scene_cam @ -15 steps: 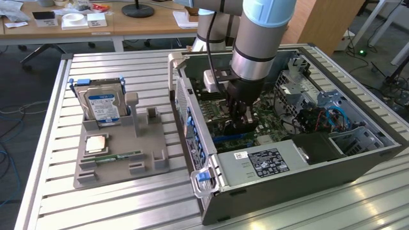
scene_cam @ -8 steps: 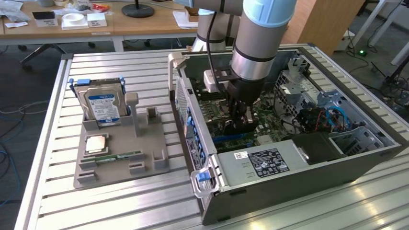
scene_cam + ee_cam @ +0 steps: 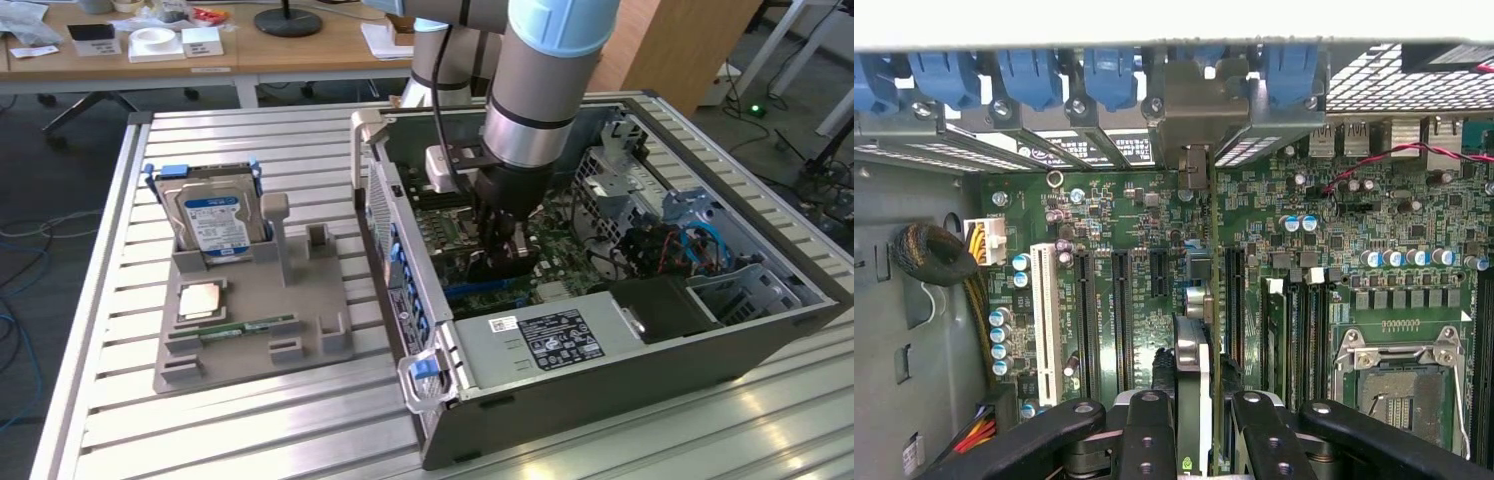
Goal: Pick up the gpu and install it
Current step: 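Insert the gpu into the slot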
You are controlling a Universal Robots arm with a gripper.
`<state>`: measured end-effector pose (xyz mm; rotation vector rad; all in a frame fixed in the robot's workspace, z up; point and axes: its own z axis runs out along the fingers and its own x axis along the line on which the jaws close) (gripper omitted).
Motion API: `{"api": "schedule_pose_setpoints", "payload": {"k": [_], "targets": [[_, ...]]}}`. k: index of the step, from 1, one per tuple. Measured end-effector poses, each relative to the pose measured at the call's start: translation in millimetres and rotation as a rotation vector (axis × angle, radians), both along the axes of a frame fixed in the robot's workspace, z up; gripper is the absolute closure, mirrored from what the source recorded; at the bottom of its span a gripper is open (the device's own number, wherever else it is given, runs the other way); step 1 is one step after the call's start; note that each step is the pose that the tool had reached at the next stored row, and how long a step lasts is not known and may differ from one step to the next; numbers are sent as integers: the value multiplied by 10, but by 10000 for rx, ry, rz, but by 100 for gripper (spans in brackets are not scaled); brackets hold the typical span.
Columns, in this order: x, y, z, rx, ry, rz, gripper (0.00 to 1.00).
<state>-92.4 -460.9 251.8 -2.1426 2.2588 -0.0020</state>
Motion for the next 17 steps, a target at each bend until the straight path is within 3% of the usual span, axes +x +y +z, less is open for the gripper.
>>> {"api": "schedule_pose_setpoints", "payload": {"k": [17], "targets": [[-9, -3, -22, 2, 0, 1, 73]]}}
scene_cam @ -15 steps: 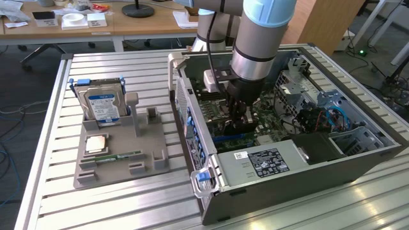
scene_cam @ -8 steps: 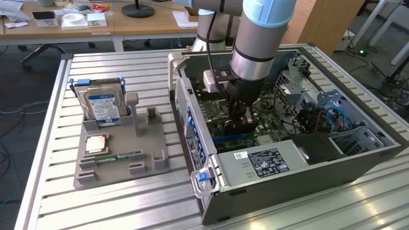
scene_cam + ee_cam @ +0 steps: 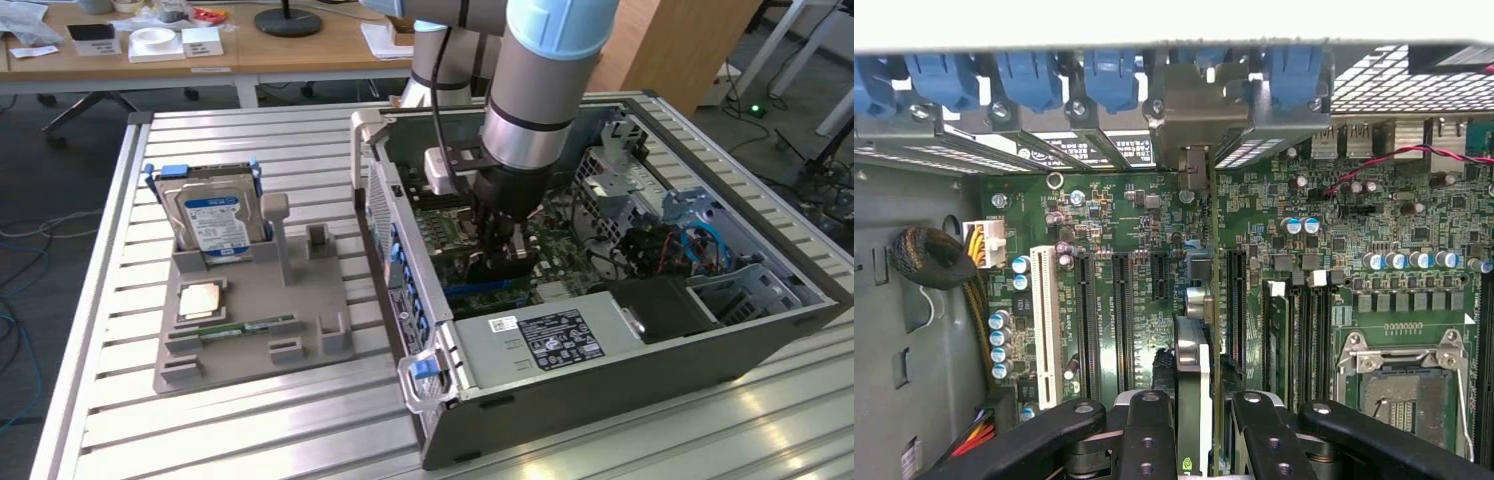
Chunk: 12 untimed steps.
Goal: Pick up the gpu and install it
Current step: 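Insert the gpu into the slot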
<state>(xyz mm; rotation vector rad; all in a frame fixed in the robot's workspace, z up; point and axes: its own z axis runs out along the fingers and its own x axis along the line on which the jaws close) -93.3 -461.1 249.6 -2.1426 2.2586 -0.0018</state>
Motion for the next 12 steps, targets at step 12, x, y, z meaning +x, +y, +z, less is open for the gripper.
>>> {"api": "schedule_pose_setpoints", "payload": {"k": [12], "targets": [[0, -1, -25, -2, -1, 1, 73]]}}
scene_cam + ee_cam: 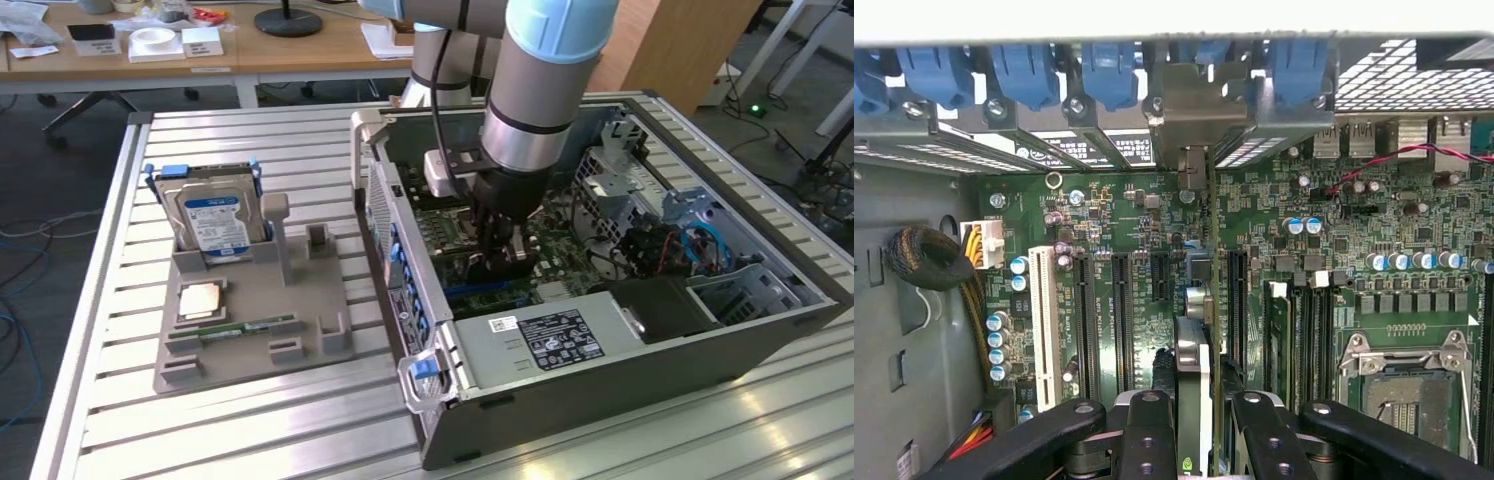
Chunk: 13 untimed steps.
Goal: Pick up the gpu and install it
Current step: 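Insert the gpu into the slot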
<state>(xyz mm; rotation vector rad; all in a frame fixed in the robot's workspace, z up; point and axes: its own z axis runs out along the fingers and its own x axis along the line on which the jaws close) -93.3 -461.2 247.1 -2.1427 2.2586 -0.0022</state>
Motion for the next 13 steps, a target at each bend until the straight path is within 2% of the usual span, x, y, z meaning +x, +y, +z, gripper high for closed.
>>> {"api": "schedule_pose_setpoints", "payload": {"k": [13], "targets": [[0, 1, -31, 6, -5, 0, 73]]}}
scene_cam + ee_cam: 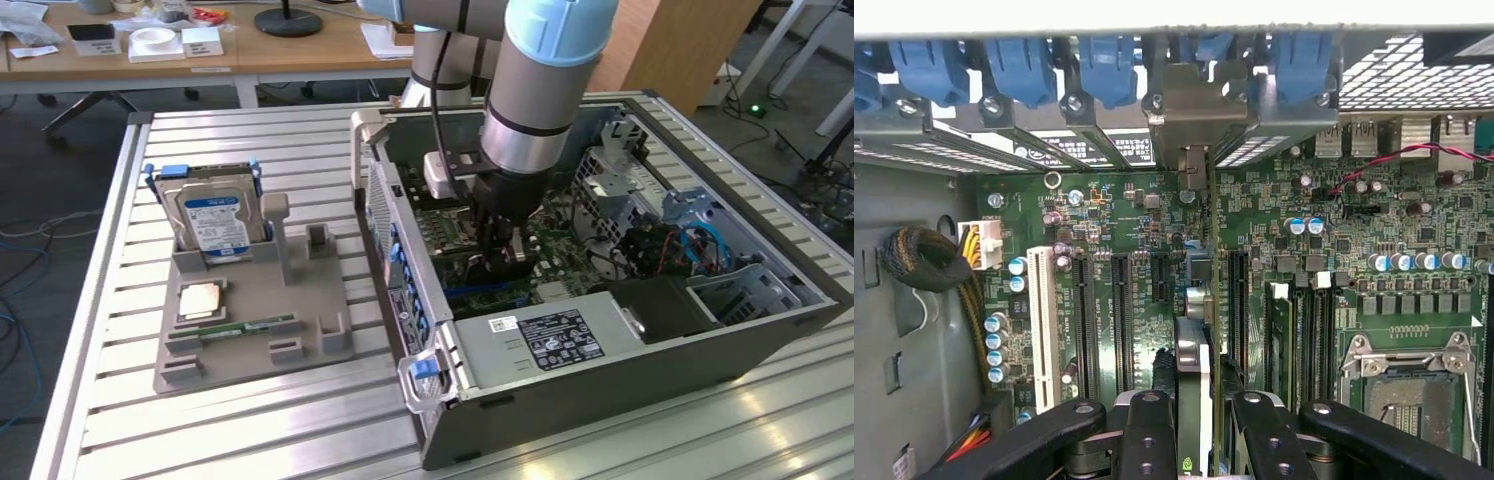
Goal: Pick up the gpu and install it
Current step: 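Insert the gpu into the slot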
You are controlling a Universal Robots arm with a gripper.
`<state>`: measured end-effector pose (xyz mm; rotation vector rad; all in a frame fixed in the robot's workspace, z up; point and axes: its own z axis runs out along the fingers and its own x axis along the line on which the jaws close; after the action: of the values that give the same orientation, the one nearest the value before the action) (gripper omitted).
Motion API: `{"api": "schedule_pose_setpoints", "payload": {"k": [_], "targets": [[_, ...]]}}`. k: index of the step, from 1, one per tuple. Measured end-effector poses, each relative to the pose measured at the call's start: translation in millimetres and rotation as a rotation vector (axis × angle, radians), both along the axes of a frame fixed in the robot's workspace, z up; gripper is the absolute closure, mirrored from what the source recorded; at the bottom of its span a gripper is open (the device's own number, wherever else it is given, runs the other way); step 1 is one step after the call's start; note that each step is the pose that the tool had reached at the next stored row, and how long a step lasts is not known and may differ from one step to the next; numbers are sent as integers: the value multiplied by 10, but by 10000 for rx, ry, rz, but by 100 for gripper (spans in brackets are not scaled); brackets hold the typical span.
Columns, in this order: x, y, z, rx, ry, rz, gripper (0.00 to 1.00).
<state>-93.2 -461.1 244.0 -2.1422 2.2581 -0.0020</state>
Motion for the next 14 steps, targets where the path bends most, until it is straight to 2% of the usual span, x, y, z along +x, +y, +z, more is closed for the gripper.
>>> {"api": "schedule_pose_setpoints", "payload": {"k": [14], "targets": [[0, -1, -23, -6, 0, 0, 73]]}}
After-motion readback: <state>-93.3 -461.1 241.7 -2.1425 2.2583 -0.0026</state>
